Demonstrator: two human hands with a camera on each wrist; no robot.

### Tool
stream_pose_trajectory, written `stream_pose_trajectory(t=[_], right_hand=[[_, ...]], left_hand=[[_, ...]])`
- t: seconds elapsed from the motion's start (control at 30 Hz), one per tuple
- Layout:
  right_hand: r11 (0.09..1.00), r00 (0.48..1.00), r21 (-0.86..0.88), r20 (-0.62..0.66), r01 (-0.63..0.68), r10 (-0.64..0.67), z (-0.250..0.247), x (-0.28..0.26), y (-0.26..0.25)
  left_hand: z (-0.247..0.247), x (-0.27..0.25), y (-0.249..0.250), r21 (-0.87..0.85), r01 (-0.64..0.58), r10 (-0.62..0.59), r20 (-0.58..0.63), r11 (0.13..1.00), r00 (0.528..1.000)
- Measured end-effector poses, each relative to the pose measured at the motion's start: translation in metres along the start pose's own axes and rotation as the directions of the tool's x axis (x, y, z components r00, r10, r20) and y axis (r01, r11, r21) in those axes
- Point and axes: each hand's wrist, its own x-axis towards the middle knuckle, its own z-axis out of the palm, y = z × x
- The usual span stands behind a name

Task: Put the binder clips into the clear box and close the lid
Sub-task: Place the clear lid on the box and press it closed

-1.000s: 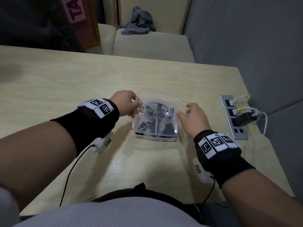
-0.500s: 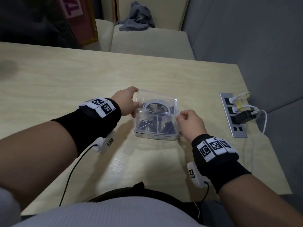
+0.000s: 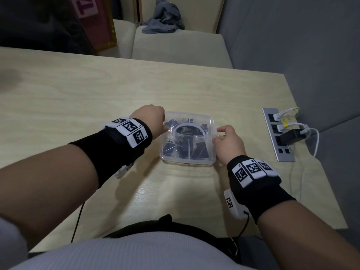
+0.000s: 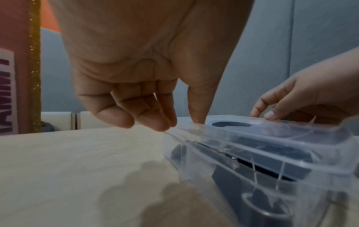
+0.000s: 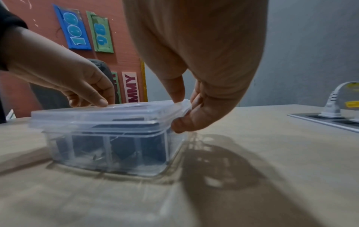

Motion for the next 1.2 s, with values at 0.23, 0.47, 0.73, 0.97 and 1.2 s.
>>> stream_pose_trajectory(t=[0.23,0.47,0.73,0.97,1.2], right_hand=[[0.998,0.998,-0.020,0.027,-0.060,0.060,-0.001,0.005,-0.003],[0.997,0.994,-0.016,0.085,-0.074,0.075,-0.002,0.012,-0.006],[0.997,0.988,-0.047,0.137,-0.059,0.065,-0.005,0.016,-0.006],[0.997,0.993,-0.037,0.097,-0.069,0.072,-0.002,0.017,-0.004],[0.997,0.990,-0.033,0.125,-0.069,0.072,-0.004,0.021,-0.003]], left_hand=[[0.008,0.006,0.001,-0.081,0.105,-0.102,0.033,0.991,0.994],[0.011,0.009,0.003,-0.075,0.082,-0.077,0.072,0.994,0.994],[0.015,0.011,0.005,-0.029,0.039,-0.038,0.032,0.999,0.999],[0.008,0.014,0.004,-0.069,0.086,-0.078,0.111,0.994,0.991],[0.008,0.010,0.004,-0.086,-0.038,0.036,-0.026,0.996,0.999]])
